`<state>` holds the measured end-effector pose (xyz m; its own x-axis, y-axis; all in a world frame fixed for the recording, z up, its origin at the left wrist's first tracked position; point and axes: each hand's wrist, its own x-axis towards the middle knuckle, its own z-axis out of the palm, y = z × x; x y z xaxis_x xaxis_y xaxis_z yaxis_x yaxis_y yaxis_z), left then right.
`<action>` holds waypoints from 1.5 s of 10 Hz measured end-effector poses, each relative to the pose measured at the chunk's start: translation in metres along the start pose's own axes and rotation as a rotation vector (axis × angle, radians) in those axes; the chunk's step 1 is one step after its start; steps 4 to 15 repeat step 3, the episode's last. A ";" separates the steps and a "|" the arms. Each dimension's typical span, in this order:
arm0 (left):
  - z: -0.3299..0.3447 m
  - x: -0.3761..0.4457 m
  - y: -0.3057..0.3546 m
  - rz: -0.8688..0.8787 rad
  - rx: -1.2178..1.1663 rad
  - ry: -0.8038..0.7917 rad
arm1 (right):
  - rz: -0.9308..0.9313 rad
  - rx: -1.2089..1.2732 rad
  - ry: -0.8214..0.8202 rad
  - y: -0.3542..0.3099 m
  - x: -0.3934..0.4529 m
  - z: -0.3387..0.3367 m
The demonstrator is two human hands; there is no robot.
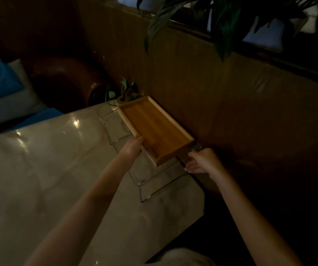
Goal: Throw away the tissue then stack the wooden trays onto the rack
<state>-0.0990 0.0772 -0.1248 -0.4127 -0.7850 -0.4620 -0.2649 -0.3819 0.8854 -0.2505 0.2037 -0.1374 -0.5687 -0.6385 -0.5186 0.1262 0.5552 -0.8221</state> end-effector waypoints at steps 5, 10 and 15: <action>-0.063 -0.037 0.042 0.021 0.538 -0.237 | -0.275 -1.090 -0.100 -0.100 -0.034 0.044; -0.063 -0.037 0.042 0.021 0.538 -0.237 | -0.275 -1.090 -0.100 -0.100 -0.034 0.044; -0.063 -0.037 0.042 0.021 0.538 -0.237 | -0.275 -1.090 -0.100 -0.100 -0.034 0.044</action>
